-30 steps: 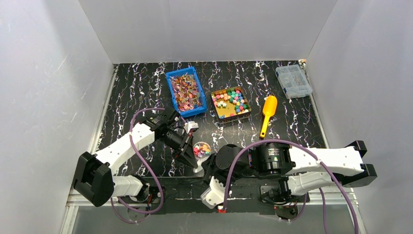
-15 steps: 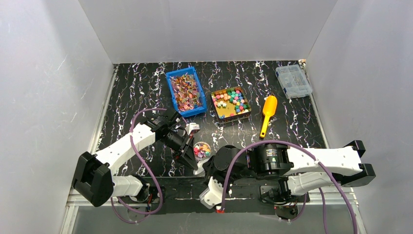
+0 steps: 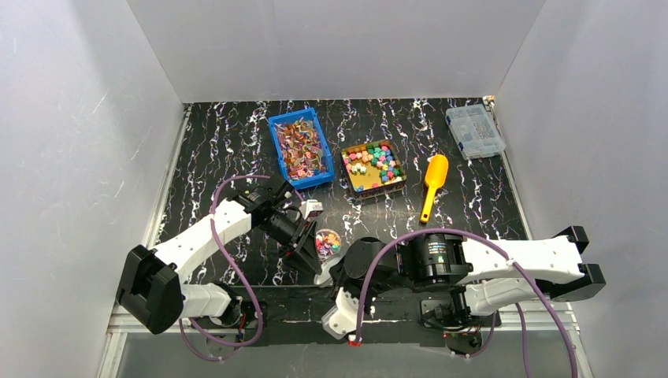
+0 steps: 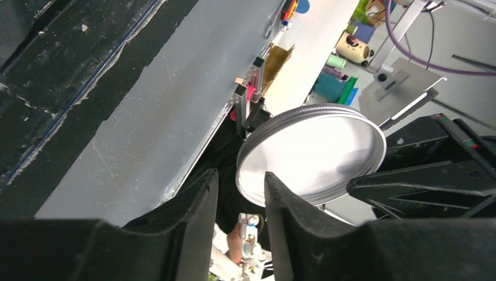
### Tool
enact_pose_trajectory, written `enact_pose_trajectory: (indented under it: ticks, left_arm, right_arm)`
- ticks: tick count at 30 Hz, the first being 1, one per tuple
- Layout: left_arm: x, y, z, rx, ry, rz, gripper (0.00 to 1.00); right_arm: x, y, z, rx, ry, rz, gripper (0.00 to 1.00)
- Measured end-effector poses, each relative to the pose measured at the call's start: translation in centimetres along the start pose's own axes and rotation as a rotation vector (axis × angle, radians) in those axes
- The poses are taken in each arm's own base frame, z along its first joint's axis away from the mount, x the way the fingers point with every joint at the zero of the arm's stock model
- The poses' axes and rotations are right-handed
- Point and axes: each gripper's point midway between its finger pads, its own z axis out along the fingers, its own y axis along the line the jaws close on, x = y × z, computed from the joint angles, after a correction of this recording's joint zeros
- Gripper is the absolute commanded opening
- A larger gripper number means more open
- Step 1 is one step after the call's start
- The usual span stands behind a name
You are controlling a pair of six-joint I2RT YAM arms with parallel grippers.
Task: Pack the candies
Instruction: Pick up the bottle lid at the center of the board.
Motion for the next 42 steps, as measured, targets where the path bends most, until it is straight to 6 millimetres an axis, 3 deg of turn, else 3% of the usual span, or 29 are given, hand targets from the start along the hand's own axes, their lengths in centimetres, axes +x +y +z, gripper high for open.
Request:
enact_pose_trajectory:
  ticks: [2, 6, 14, 19, 26, 34, 42]
  left_arm:
    - [0.0, 0.0, 0.0, -0.004, -0.001, 0.001, 0.53]
    - [-0.4, -0.5, -0.3, -0.019, -0.024, 0.024, 0.63]
    - [-2.2, -0.7, -1.9, -0.153, -0.195, 0.111, 0.68]
    - [-3.8, -0.4, -4.3, -0.287, -0.398, 0.172, 0.72]
    - [-4.7, -2.6, -8.1, -0.342, -0.656, 0.288, 0.73]
    - [-5.0, -2.8, -10.0, -0.386, -0.780, 0.322, 0.73]
    - [-4.6, -2.0, -11.4, -0.441, -0.853, 0.339, 0.72]
  right_arm:
    - [0.1, 0.2, 0.0, -0.008, 0.005, 0.005, 0.01]
    - [0.4, 0.5, -0.1, -0.013, 0.022, 0.022, 0.01]
    - [0.6, 0.9, -1.4, 0.056, -0.003, 0.117, 0.01]
    - [0.5, 0.5, -2.4, 0.143, -0.038, 0.255, 0.01]
    - [1.6, -0.9, -2.1, 0.276, 0.012, 0.517, 0.01]
    - [4.5, -2.1, 0.3, 0.382, 0.102, 0.840, 0.01]
    - [11.5, -5.1, -0.2, 0.539, 0.051, 1.303, 0.02]
